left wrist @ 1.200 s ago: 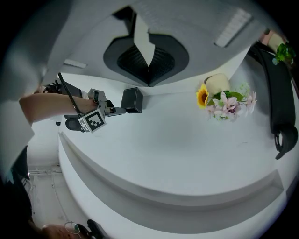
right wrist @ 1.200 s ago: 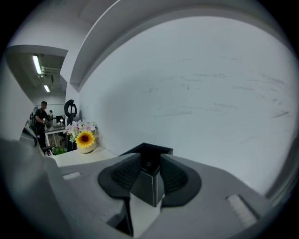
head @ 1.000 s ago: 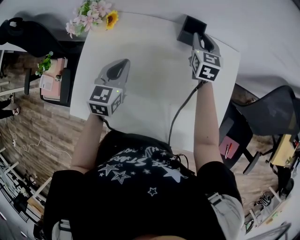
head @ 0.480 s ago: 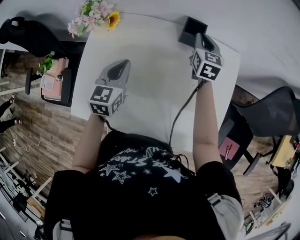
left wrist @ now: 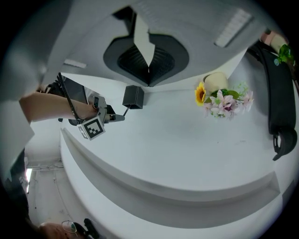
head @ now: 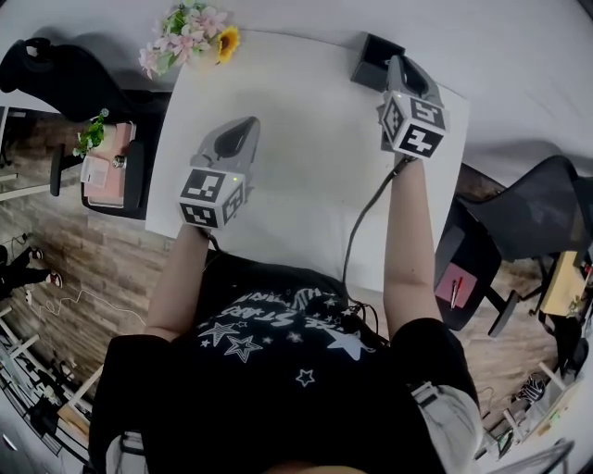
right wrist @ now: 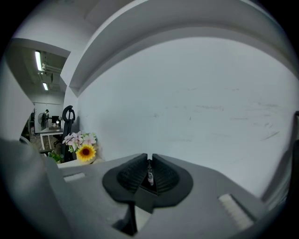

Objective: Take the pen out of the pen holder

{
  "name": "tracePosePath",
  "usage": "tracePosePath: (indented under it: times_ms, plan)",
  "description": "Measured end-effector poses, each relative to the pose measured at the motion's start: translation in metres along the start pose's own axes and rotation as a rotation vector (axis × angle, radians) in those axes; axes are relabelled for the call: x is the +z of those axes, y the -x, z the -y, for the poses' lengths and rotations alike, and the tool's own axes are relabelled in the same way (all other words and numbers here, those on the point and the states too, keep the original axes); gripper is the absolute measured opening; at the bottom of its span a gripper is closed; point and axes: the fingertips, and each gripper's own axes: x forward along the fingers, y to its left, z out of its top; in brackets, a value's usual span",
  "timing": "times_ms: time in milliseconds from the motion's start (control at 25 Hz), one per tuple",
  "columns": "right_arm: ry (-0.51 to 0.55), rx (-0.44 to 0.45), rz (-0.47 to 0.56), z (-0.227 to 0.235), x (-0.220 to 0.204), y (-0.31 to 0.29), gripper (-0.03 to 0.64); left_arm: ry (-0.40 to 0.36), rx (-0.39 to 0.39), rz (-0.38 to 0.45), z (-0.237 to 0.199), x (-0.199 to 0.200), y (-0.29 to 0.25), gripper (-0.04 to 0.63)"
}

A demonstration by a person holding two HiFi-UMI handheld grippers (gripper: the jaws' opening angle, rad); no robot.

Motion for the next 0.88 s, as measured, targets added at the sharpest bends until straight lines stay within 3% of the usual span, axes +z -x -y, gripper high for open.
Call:
tracePosePath:
  times_ms: [400, 880]
  plan:
    - [0.026, -0.126, 0.095, -0.027, 0.060, 0.057, 0.035, -0.018, -0.147, 0.063, -0.021, 0.015, 0.019, 0.011]
    - [-0.035, -0.306, 0.089, -0.087, 0.046, 0.126, 0.035, -0.064, -0.356, 0.076, -0.051, 0.002, 0.047, 0.011]
